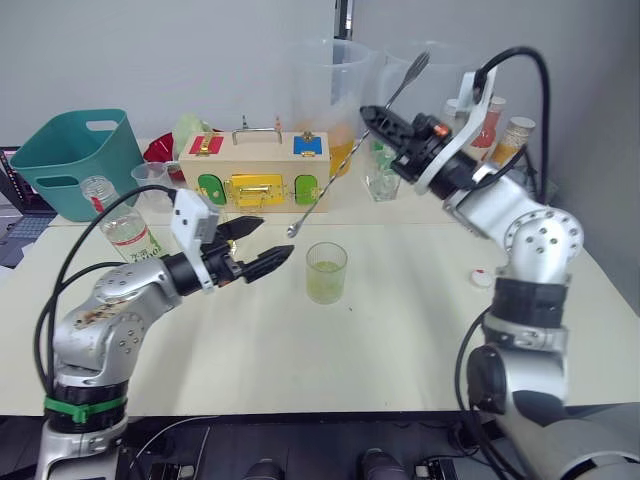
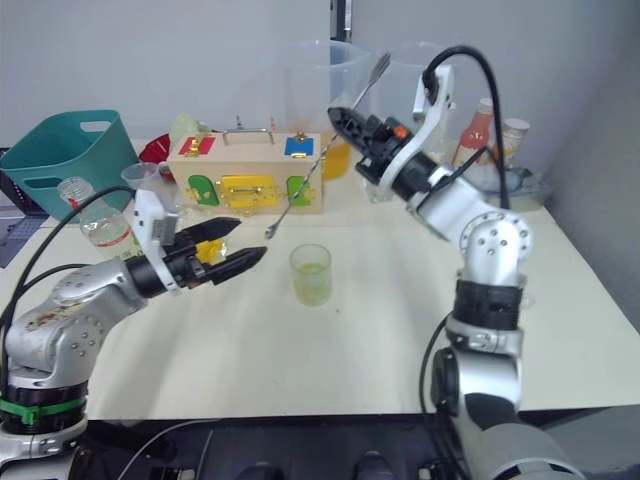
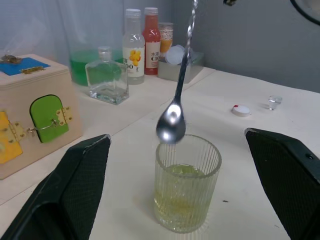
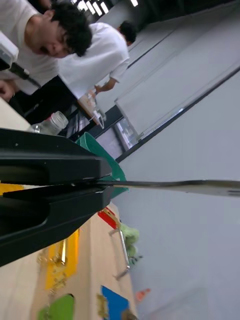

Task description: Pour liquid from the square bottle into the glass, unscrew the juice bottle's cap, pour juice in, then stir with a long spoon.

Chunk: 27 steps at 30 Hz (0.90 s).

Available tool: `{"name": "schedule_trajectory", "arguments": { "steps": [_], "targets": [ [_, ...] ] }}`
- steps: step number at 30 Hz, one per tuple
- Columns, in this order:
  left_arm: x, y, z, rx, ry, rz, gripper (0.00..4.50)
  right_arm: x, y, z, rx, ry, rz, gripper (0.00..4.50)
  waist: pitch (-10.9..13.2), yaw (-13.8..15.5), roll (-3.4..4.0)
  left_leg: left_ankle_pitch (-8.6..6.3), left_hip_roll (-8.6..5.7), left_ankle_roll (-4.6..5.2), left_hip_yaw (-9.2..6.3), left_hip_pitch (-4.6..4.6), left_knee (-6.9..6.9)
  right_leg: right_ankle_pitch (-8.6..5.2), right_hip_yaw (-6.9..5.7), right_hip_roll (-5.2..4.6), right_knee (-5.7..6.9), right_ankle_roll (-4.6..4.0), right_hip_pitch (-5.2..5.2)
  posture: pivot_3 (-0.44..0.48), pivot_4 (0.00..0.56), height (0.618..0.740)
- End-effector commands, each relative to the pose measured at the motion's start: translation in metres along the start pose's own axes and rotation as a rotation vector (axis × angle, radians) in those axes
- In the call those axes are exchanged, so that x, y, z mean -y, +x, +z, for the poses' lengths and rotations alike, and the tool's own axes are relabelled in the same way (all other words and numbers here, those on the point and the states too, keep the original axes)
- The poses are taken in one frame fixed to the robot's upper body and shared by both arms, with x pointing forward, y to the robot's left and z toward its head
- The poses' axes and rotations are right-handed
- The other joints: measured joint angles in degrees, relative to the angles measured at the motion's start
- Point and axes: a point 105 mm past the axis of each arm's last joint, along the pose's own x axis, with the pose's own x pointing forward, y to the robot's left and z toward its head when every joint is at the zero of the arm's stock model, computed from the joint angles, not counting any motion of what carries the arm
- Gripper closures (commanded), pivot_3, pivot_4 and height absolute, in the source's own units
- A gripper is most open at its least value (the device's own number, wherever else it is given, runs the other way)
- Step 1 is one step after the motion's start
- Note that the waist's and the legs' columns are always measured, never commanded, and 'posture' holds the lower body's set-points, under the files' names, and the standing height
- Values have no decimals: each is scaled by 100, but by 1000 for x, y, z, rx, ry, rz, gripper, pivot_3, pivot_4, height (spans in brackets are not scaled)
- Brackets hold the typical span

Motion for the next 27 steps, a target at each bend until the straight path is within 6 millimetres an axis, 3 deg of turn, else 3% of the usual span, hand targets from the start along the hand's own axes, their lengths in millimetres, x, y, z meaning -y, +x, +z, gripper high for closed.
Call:
{"name": "schedule_trajectory", "arguments": {
  "steps": [1,5,10,18,27],
  "targets": [
    [1,-10,7,9,32,-11,37,-12,3,6,-65,-152,63,4500,0,-2,0,0,0,0,1,0,-7,0,0,0,-11,0,0,0,150,731],
    [1,-18,-4,-18,22,-12,37,-14,2,1,-139,-223,90,4500,0,-2,0,0,1,0,3,-1,-14,0,0,-1,-17,0,0,0,150,731],
    [10,-23,-22,-63,-21,-43,37,-2,-1,-19,-245,-358,77,4500,0,9,0,0,0,0,3,-3,-17,0,0,-3,-19,0,-2,0,150,731],
    [14,-25,-32,-84,-26,-38,37,6,-1,-39,-323,-551,96,4500,0,15,-1,1,1,-1,3,-4,-17,0,0,-3,-20,0,-3,0,150,731],
    [14,-20,-36,-96,-34,-44,37,-8,-2,-66,-413,-593,206,4500,0,18,-1,1,0,-1,2,-3,-17,1,0,-4,-19,-1,-3,0,150,731]
  ]
}}
